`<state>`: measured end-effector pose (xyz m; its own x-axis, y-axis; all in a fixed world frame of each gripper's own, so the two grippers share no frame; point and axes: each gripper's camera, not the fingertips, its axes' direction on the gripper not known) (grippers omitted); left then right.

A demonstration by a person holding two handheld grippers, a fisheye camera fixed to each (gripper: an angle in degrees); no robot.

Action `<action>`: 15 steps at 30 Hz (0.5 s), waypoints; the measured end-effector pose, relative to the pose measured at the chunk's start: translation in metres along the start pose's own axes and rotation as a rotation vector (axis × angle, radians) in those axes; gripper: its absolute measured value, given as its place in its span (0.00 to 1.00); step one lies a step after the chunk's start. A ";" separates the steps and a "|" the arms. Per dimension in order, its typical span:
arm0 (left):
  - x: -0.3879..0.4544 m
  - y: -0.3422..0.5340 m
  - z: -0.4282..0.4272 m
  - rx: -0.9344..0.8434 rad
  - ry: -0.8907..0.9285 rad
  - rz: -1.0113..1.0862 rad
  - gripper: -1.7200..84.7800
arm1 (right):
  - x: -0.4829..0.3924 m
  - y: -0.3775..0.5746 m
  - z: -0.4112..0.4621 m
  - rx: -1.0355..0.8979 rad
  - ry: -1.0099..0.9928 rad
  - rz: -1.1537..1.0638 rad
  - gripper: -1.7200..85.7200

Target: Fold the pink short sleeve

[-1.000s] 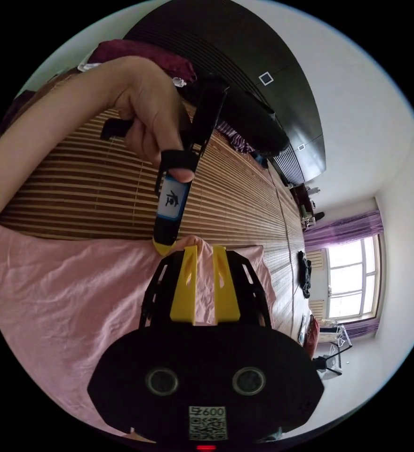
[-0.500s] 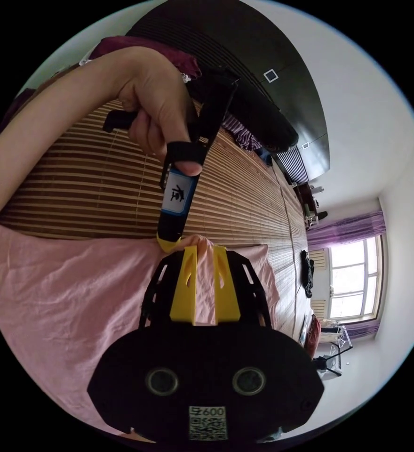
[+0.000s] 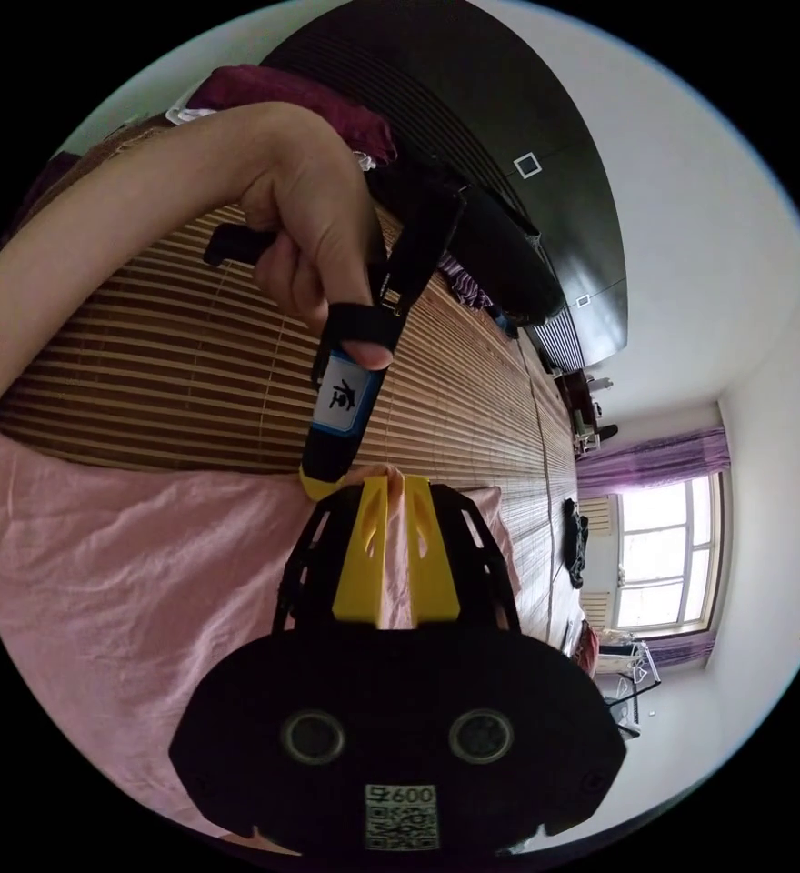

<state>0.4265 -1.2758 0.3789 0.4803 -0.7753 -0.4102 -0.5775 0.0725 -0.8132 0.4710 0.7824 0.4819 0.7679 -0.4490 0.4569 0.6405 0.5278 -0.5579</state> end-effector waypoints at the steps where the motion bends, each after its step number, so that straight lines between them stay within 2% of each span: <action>1: 0.002 -0.001 -0.001 0.001 0.002 -0.002 0.02 | -0.001 0.001 0.000 -0.007 0.010 -0.027 0.01; 8: 0.014 -0.009 -0.009 0.006 0.011 -0.013 0.02 | 0.002 -0.001 0.000 -0.032 0.017 -0.126 0.01; 15: 0.027 -0.016 -0.014 0.005 0.012 -0.015 0.02 | 0.015 -0.025 0.002 0.005 0.021 -0.090 0.01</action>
<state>0.4399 -1.3066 0.3864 0.4808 -0.7839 -0.3929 -0.5669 0.0640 -0.8213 0.4662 0.7644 0.5042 0.7069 -0.5097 0.4905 0.7070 0.4883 -0.5116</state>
